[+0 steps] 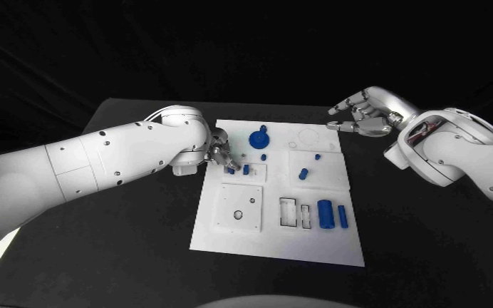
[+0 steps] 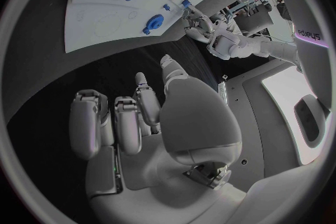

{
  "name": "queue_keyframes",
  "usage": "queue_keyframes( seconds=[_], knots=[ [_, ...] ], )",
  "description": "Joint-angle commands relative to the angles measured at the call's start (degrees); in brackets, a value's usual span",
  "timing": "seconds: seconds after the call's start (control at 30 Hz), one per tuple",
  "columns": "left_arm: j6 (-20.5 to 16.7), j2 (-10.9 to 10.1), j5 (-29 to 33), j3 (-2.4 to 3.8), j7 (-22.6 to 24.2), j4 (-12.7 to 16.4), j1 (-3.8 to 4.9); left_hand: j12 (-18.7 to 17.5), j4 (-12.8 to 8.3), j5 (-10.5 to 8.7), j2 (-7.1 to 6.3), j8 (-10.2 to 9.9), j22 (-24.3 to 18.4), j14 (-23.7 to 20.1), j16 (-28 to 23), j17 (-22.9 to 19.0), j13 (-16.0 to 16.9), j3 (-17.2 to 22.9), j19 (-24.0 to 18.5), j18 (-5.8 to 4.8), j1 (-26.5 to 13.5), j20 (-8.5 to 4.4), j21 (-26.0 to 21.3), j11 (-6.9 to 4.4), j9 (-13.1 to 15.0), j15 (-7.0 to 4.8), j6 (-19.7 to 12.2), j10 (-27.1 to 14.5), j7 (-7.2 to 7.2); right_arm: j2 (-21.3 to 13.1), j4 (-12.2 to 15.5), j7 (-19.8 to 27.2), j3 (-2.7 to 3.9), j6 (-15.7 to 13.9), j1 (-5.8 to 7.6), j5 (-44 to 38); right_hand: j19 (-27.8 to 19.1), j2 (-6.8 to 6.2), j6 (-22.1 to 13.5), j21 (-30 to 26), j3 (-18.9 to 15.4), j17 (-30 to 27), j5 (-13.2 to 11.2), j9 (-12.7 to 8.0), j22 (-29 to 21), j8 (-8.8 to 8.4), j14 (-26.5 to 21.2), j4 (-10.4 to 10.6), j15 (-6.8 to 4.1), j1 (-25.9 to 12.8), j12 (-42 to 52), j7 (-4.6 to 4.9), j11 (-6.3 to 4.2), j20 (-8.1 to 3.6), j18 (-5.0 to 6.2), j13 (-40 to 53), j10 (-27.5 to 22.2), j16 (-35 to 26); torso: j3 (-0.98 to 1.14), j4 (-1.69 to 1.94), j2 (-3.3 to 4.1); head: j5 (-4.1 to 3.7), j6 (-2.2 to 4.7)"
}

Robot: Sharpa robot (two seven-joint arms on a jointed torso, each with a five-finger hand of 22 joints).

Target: Assemble the parts on the task board

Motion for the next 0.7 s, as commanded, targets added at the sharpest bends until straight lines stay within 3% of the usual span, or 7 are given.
queue_keyframes(
  seconds=[0.03,0.7],
  knots=[
    [1.6,0.1,-0.3,-0.28,-0.7,-0.2,-0.37,0.4,0.2,0.26,-0.05,0.0,6.9,6.0,0.2,15.1,0.2,-0.5,3.6,-0.34,-0.8,-0.45,0.3,0.04,0.0,-0.42,0.5,0.6,-0.04,0.0,0.1,0.0,0.00,0.6,-0.03,-0.2,-0.4,0.40,0.2,-0.4,-0.2,11.6,-0.1,0.0,0.0,0.31,5.2,0.0,0.16,0.0,-0.3,-0.20,-0.07,-0.10,0.80,1.2,-0.5,-0.3,-0.01,0.02,-0.01,0.04,-0.06],
    [0.4,-0.1,-0.4,-0.26,-0.6,-0.1,-0.38,0.6,2.7,0.34,-1.58,0.4,7.3,6.0,0.2,15.1,0.4,-4.6,3.7,-0.43,-2.2,-0.61,0.6,-0.13,0.2,-0.59,0.9,0.8,-0.23,0.0,0.1,0.0,0.00,0.6,-0.02,-0.2,-0.5,0.37,0.2,-0.5,-0.3,11.5,-0.1,0.0,-0.2,0.31,5.2,0.1,0.16,0.0,-0.4,-0.20,-0.06,-0.10,0.82,1.1,-0.6,-0.4,0.00,0.02,0.01,-0.05,-0.12]
  ],
)
